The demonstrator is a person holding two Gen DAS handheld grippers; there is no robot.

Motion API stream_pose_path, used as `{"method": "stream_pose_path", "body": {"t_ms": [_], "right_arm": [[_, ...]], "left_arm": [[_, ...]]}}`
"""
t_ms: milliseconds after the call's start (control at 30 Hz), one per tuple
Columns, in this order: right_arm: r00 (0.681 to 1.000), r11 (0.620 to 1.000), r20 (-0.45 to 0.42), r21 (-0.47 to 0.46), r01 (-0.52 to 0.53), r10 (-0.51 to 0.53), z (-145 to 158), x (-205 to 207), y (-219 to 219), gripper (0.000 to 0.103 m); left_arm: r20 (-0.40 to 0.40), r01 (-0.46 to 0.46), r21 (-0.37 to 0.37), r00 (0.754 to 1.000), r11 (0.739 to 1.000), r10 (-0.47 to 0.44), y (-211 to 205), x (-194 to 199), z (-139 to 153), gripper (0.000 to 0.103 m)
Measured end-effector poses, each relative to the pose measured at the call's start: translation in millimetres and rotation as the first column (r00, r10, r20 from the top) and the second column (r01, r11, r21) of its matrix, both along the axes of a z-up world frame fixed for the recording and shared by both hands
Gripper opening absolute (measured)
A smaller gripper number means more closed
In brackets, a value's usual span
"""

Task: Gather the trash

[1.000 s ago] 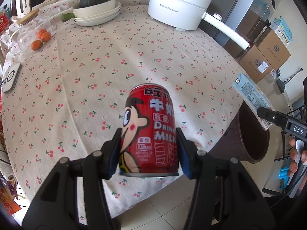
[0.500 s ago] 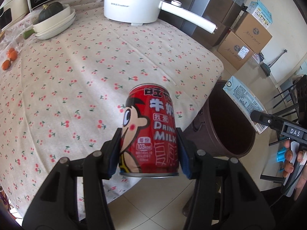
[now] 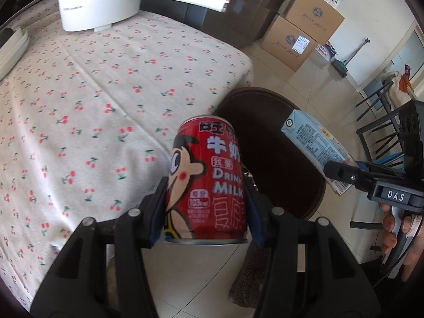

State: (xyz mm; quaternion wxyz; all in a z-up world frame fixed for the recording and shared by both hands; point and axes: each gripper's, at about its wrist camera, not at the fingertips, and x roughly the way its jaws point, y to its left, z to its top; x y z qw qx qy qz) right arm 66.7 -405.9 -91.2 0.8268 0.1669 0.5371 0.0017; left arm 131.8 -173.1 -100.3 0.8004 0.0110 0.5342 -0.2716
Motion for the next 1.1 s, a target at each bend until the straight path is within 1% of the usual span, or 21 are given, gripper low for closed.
{"method": "stream_pose_path", "body": {"t_ms": [167,333,367,400,433,467,533,600,767,833,867,933,1033,1100], "right_arm": [[1.0,1.0,-0.002,-0.003,0.008,-0.008,0,-9,-14,0.052],[1.0,1.0,-0.002,-0.003,0.027,-0.027,0,-17,-26,0.052],[1.0,1.0,-0.003,-0.002,0.03,-0.03,0,-18,-29,0.052],[0.999,0.999,-0.005,-0.002,0.033,-0.033,0,-18,-30,0.052],[0.999,0.999,-0.007,-0.002,0.034,-0.034,-1,-18,-32,0.052],[0.999,0.999,-0.009,-0.003,0.035,-0.035,-1,-18,-33,0.052],[0.999,0.999,-0.011,-0.005,0.035,-0.035,-2,-17,-35,0.052],[0.999,0.999,-0.014,-0.008,0.032,-0.032,-2,-15,-35,0.052],[1.0,1.0,-0.015,-0.018,0.022,-0.023,-2,-12,-30,0.052],[1.0,0.999,0.0,-0.032,0.024,-0.024,1,-11,-27,0.053],[0.999,0.999,0.009,-0.043,0.032,-0.032,3,-10,-25,0.055],[0.999,0.997,0.022,-0.054,0.047,-0.045,7,-8,-21,0.081],[0.998,0.997,0.035,-0.061,0.049,-0.047,13,-9,-13,0.082],[0.998,0.997,0.038,-0.071,0.043,-0.04,17,-9,-5,0.082]], "left_arm": [[-0.012,0.046,0.0,0.999,0.999,-0.046,-33,-1,-13,0.054],[-0.009,0.076,-0.007,0.997,0.997,-0.076,-50,2,-23,0.055],[0.003,0.078,0.003,0.997,0.997,-0.078,-51,3,-24,0.064],[0.023,0.066,0.022,0.998,0.998,-0.066,-51,3,-23,0.078],[0.038,0.053,0.029,0.998,0.998,-0.054,-51,4,-21,0.087],[0.049,0.042,0.031,0.998,0.999,-0.043,-48,5,-20,0.092],[0.051,0.024,0.022,0.998,0.999,-0.025,-42,8,-17,0.093],[0.046,0.009,0.023,0.999,1.0,-0.01,-36,9,-15,0.099],[0.058,-0.019,0.051,0.998,0.999,0.016,-22,5,-11,0.1],[0.073,-0.024,0.069,0.997,0.997,0.019,-17,0,-7,0.102],[0.084,-0.026,0.082,0.996,0.996,0.019,-14,-3,-4,0.102],[0.104,-0.033,0.117,0.994,0.993,0.021,-9,-10,1,0.102],[0.119,-0.069,0.183,0.992,0.981,0.047,1,-24,7,0.102],[0.13,-0.099,0.194,0.989,0.976,0.075,14,-33,12,0.102]]}}
